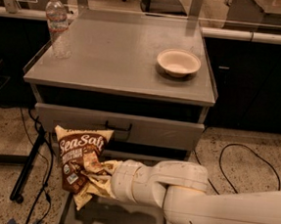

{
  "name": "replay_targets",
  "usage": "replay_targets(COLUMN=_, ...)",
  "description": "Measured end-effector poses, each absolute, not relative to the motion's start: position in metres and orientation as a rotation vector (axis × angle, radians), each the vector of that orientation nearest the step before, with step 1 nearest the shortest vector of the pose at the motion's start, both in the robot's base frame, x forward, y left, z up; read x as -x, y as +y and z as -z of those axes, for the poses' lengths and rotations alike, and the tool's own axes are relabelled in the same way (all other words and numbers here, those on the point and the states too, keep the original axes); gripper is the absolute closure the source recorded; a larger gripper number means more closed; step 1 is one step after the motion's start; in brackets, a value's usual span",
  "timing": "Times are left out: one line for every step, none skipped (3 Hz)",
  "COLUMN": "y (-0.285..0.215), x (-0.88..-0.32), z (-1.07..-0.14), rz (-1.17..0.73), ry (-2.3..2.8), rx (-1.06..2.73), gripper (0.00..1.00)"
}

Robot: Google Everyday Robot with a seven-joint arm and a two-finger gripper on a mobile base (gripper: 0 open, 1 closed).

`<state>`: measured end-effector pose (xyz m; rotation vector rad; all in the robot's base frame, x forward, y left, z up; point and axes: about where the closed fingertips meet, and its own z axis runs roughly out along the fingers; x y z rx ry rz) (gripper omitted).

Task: Pick brown chip bag from bottom drawer and place on counter

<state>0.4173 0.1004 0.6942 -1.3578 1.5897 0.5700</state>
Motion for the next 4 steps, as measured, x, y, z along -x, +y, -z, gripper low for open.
replay_targets(y=0.109, x=-0.422, z=-0.712, rz=-0.545, ry=1.568, rx=1.363, gripper=1.00)
replay_targets(y=0.125, x=-0.433, z=-0.749, rz=-0.478, ry=1.518, rx=1.390, gripper=1.00)
replay_targets(y=0.141, x=-0.442, z=-0.783, rz=-0.422, ry=1.472, rx=1.413, gripper=1.00)
replay_targets(y=0.144, x=-0.442, z=-0.787, rz=-0.420, ry=1.467, rx=1.421, gripper=1.00)
